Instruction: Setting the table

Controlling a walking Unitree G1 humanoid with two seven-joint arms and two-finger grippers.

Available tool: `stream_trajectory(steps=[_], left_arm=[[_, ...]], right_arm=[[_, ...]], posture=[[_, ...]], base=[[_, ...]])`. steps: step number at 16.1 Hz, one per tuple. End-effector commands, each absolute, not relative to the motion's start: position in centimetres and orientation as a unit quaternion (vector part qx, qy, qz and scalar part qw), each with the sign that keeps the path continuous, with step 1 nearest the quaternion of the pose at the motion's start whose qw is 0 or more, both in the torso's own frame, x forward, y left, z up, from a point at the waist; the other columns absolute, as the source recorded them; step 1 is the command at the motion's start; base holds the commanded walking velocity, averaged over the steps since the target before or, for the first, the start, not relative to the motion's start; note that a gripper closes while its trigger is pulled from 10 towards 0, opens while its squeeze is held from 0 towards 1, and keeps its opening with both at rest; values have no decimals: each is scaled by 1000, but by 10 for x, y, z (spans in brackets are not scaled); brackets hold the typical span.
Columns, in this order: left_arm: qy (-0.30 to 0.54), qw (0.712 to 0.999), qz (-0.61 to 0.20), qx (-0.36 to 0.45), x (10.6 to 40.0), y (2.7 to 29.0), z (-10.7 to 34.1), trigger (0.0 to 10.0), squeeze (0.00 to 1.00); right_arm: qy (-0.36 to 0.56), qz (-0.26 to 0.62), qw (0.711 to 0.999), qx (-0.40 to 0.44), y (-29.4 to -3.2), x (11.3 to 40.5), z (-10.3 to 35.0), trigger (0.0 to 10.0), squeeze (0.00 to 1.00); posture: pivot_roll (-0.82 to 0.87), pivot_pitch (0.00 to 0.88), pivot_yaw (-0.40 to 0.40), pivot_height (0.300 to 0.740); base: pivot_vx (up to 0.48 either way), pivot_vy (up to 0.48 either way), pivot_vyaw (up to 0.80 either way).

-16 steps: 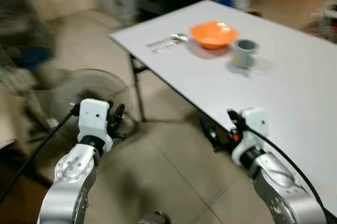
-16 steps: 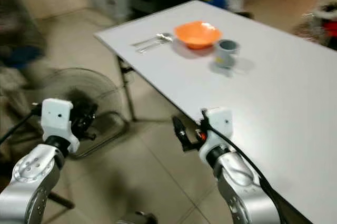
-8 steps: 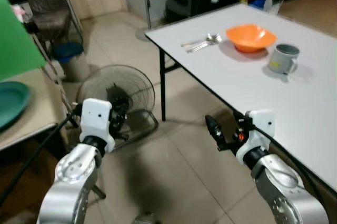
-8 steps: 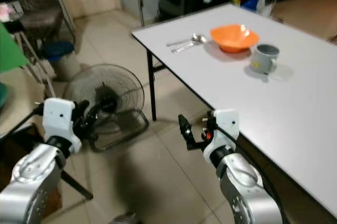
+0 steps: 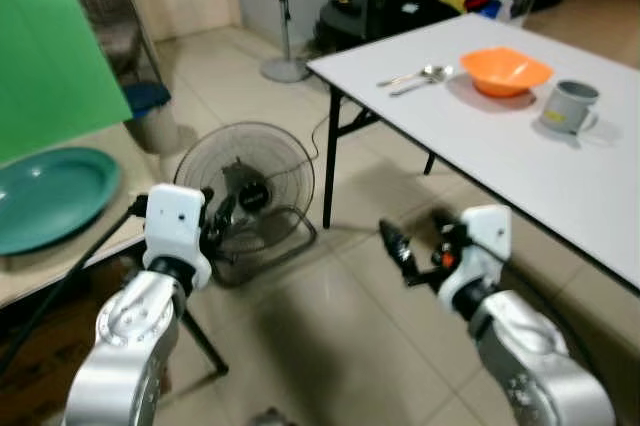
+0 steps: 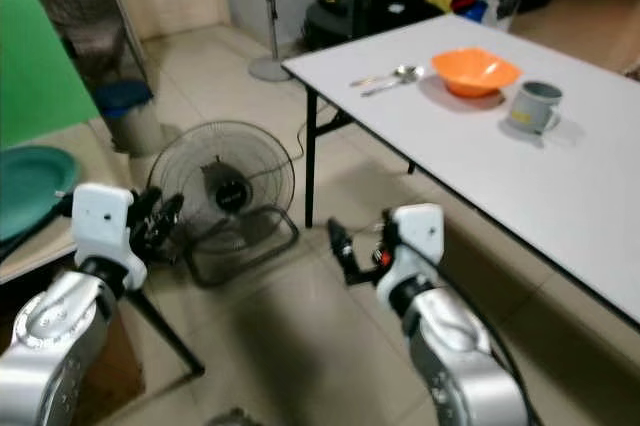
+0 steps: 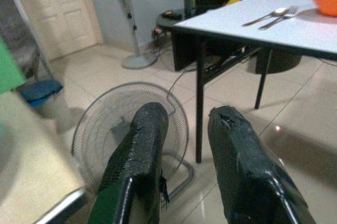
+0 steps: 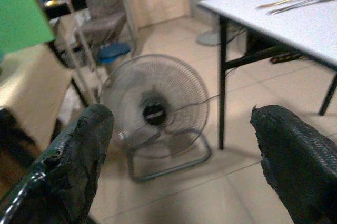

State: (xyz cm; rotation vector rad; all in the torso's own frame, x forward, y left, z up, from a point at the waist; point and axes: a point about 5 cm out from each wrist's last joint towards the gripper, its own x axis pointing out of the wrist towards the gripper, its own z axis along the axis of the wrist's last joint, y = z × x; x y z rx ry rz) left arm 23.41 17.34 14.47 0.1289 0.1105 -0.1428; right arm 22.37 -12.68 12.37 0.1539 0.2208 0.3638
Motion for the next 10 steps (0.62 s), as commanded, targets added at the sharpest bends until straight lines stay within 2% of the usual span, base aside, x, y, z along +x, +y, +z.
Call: stream_trajectory(steps=[1,3,7,10], left_arm=[[51,995,-59,62,236,175,149,10000,0],[49,996,-57,55,238,175,150,10000,0],[31,997,-52,54,239,178,155,10000,0],[29,997,-56,55,237,178,156,10000,0]], right_arm=[[100,197,972,73,-124,225,129,10000,122],[99,208,971,71,-121,225,130,10000,153],[96,222,968,67,-116,229,131,10000,145],[94,240,964,63,-113,231,132,10000,149]], posture=[[187,0,33,727],[188,0,33,727],[195,0,33,727],[200,0,29,727]], base=[[0,0,0],[0,0,756],[0,0,800],[282,0,800]])
